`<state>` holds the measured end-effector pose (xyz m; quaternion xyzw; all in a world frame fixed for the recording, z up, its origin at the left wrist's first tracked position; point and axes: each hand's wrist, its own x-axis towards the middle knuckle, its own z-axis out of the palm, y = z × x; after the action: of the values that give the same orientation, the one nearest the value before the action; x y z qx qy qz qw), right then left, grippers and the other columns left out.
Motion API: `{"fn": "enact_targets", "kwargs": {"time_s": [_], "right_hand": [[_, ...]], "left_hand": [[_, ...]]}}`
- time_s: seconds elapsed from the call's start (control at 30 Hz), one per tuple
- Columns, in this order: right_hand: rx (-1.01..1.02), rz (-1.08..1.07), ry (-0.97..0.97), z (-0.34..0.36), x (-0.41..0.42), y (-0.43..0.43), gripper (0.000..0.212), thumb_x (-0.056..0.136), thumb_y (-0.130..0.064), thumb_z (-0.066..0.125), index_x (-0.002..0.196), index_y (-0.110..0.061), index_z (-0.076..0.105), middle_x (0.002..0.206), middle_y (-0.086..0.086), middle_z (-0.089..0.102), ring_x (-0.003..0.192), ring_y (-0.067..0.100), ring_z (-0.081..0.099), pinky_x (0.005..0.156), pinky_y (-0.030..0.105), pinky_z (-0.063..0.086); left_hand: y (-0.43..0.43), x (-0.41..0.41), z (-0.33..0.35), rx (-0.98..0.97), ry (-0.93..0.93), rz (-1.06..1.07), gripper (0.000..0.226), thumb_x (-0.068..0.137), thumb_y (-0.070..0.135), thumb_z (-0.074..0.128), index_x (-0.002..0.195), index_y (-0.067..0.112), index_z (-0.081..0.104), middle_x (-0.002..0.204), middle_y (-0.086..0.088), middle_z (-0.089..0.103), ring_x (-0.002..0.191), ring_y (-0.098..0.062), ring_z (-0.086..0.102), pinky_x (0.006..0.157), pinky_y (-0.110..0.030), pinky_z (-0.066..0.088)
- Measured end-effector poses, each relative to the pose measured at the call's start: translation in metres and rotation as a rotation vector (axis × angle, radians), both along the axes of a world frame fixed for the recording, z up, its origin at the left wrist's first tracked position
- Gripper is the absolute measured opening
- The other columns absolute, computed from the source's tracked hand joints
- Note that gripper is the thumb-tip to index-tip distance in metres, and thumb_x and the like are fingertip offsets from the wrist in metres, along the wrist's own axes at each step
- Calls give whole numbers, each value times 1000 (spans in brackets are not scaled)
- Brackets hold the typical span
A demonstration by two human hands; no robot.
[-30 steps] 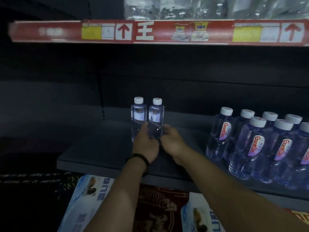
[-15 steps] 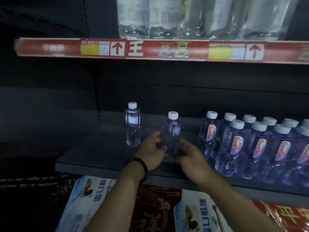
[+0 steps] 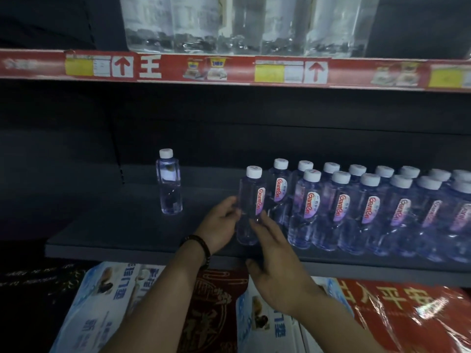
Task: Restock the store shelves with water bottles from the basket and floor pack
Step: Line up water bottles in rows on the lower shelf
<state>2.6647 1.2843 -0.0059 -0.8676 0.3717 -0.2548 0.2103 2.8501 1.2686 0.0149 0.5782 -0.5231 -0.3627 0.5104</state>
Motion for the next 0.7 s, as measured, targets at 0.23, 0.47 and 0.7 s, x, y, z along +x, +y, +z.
{"fn": "enact_targets", "kwargs": {"time_s": [0.23, 0.47, 0.7], "right_hand": [[-46, -50, 79, -2, -16, 7, 105, 95, -30, 71, 169, -24, -3, 164, -19, -35, 163, 17, -3, 119, 21, 29], [-23, -111, 24, 4, -25, 3, 104, 89, -41, 73, 168, -26, 7, 166, -17, -17, 160, 22, 17, 117, 33, 46], [-38, -153, 68, 2, -28, 3, 103, 92, -34, 73, 168, -19, 4, 165, -10, -17, 160, 25, 12, 123, 28, 33]], "left_hand": [[-15, -20, -5, -19, -23, -45, 25, 109, 20, 49, 125, 32, 64, 117, 3, 77, 112, -18, 73, 103, -53, 57], [-25, -38, -7, -46, -49, -59, 26, 107, 25, 55, 123, 42, 67, 115, 6, 76, 109, -14, 74, 101, -52, 58], [-23, -47, -5, -63, -76, -59, 26, 108, 24, 55, 126, 39, 68, 115, 11, 73, 109, -10, 73, 101, -46, 59]]}}
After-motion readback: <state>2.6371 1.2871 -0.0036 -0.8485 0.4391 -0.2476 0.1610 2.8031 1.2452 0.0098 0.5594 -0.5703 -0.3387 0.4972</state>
